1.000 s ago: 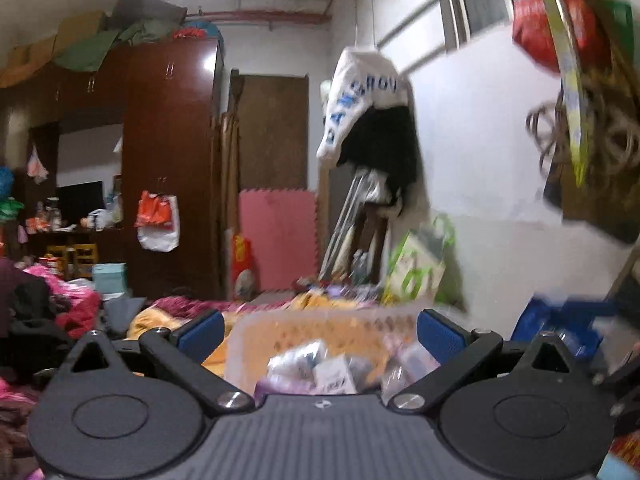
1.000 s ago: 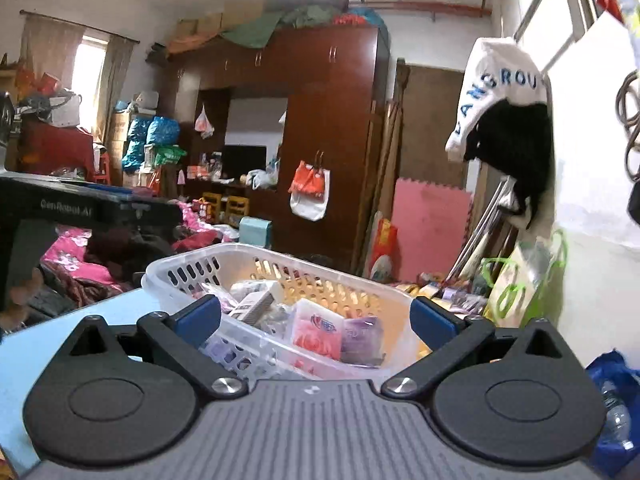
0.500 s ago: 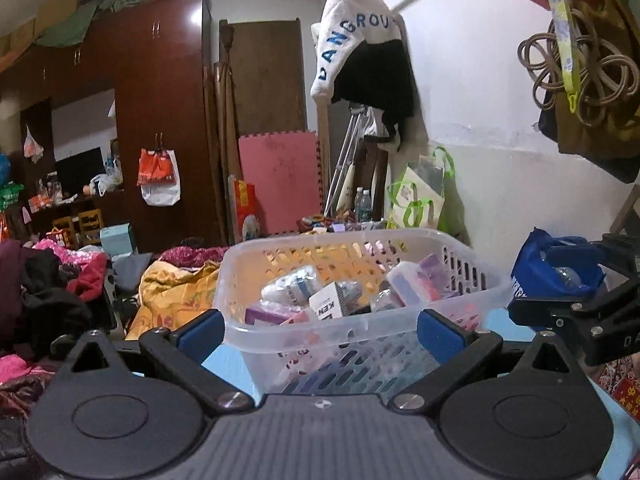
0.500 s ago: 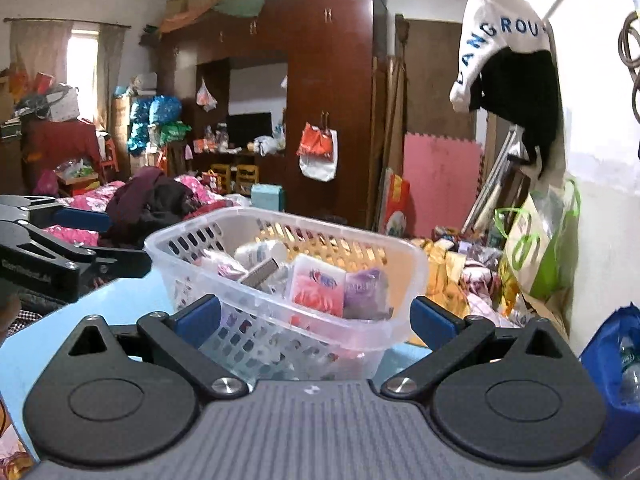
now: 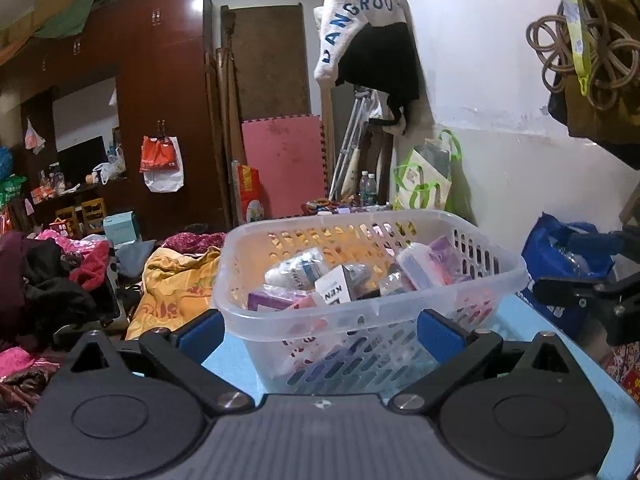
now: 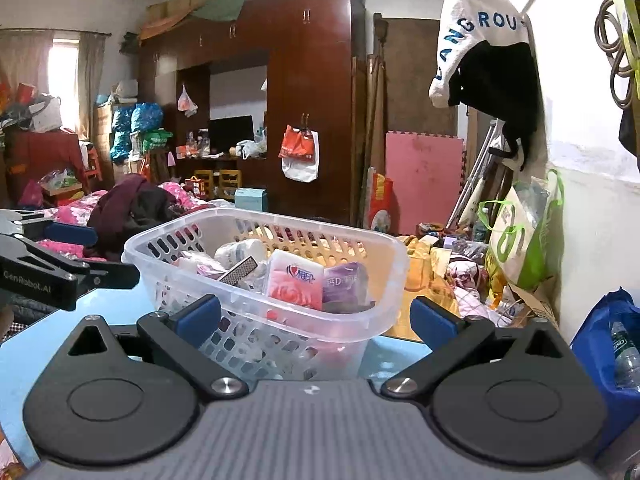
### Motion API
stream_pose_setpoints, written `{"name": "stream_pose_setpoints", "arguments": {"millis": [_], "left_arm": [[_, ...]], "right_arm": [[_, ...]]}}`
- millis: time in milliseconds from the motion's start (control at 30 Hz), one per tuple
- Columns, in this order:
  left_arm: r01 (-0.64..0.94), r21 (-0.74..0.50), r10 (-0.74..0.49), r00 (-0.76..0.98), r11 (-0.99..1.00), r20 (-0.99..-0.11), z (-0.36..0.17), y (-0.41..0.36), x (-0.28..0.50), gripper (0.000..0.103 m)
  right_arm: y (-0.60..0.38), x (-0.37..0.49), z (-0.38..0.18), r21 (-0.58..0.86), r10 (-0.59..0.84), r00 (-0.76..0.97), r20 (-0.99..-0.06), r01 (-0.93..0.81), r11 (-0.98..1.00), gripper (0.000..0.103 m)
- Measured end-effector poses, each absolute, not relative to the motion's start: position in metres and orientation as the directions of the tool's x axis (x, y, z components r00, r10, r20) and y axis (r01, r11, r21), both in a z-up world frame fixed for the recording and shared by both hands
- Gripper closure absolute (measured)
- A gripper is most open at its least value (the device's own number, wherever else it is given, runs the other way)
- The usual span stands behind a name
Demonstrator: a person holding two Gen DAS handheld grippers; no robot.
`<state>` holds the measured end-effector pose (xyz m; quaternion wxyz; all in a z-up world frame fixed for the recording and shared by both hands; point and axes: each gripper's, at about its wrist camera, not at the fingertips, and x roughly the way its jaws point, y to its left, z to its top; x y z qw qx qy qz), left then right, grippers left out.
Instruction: Organize objects
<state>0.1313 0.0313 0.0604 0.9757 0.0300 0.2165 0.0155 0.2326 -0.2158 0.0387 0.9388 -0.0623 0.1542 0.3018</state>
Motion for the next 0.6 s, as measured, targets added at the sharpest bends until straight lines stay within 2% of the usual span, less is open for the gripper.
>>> {"name": "stream_pose_setpoints", "arguments": {"millis": [600], "left_arm": [[-0.029,0.069,0.055,0.904,0.997,-0.423,0.0602,0.0283,0.1299,0.000]], "right_arm": [[-0.2183,0.2272,0.0396,-0.022,0.538,0.780,-0.319,-0.574,0.819,0.000]]}}
